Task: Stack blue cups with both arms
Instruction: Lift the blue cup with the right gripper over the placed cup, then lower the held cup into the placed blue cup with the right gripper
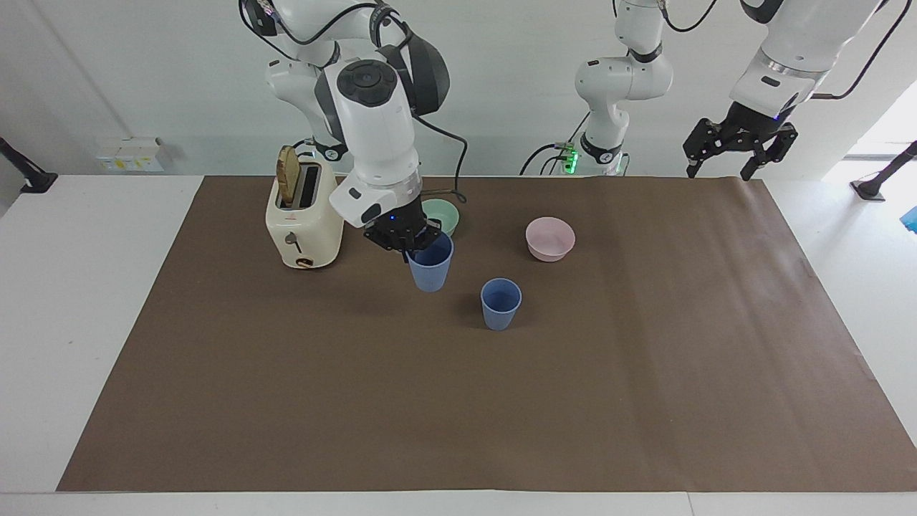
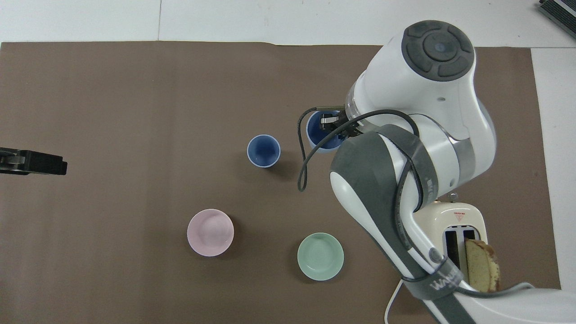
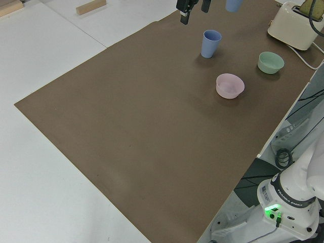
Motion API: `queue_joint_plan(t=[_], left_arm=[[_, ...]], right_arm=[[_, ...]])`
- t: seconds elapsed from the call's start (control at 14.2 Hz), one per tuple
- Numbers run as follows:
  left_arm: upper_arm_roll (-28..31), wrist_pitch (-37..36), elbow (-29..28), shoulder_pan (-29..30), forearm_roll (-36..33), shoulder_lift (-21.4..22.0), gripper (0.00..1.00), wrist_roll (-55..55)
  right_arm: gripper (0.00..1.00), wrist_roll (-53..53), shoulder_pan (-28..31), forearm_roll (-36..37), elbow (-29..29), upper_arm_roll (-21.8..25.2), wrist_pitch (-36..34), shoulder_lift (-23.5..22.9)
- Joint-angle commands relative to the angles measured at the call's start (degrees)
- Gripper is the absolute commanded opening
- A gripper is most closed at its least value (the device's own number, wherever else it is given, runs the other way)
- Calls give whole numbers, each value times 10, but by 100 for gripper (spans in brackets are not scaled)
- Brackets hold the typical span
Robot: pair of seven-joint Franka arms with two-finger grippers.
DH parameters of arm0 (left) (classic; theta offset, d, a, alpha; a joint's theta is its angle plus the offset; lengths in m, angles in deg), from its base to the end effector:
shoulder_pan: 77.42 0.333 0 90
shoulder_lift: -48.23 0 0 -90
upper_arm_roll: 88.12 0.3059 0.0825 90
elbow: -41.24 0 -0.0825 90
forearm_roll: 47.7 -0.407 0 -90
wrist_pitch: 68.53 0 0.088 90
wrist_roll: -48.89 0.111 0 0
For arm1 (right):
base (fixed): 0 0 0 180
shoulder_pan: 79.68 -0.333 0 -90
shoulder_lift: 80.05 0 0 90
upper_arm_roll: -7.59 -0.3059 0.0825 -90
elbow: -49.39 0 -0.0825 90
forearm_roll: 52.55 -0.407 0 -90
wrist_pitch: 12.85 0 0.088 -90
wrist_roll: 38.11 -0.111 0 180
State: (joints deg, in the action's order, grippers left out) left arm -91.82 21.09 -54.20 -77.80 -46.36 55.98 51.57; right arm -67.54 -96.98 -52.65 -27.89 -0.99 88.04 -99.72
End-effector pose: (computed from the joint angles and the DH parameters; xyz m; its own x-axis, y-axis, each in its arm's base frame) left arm 0.5339 -0.0430 0.6379 0.9925 -0.1175 0.0340 -0.1180 -0.9929 0.0131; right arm 0.6269 0.2870 0.5235 0.9966 -0.0741 0.0373 -0.0709 -0.9942 -0.0807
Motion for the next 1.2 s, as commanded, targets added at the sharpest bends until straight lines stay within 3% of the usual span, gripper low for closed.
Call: queue_joint_plan(t=[0.0,0.35,1.13], left_arm=[[-3,-13,9,6,0,-1,100,-2],[-3,-13,9,6,-1,-1,100,-2],[-3,-13,8,6,-1,-1,100,-2]], right_arm=[[0,-37,2,5,37,-25,33,-27],[0,-56,1,-33,37,-40,98,-42],[0,-55,-33,-31,23,-40,113,-78]])
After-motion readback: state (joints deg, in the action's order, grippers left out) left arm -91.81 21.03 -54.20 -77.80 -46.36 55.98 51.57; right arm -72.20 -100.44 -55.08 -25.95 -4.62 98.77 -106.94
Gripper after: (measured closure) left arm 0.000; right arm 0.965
